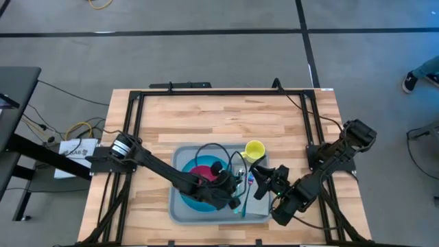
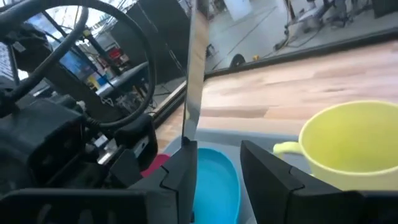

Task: Set up tray
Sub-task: Put the patterned blue knife on the gray napkin on the gray tray to the right of the blue fork

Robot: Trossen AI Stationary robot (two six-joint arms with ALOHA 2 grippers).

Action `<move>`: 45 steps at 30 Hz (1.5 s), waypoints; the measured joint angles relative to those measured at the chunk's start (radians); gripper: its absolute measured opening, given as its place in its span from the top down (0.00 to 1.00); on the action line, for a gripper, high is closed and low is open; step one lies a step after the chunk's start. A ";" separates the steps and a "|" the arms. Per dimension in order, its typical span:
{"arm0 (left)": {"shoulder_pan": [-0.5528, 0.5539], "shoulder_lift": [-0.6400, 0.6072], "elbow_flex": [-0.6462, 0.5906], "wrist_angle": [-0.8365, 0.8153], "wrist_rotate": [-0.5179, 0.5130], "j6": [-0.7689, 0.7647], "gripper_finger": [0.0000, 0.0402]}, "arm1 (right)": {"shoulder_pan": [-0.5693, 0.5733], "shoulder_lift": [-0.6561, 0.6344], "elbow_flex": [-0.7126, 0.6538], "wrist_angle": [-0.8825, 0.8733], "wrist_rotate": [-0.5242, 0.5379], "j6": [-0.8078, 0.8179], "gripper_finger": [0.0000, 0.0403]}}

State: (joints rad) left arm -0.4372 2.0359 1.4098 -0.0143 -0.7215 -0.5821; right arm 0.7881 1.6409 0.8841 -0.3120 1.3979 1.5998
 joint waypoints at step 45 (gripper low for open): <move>0.006 0.009 0.062 -0.124 -0.097 -0.104 0.94 | -0.079 -0.002 0.001 0.208 0.017 -0.238 0.71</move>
State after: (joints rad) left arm -0.4316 2.0449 1.4723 -0.1384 -0.8181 -0.6861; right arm 0.7092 1.6394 0.8852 -0.1036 1.4151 1.3613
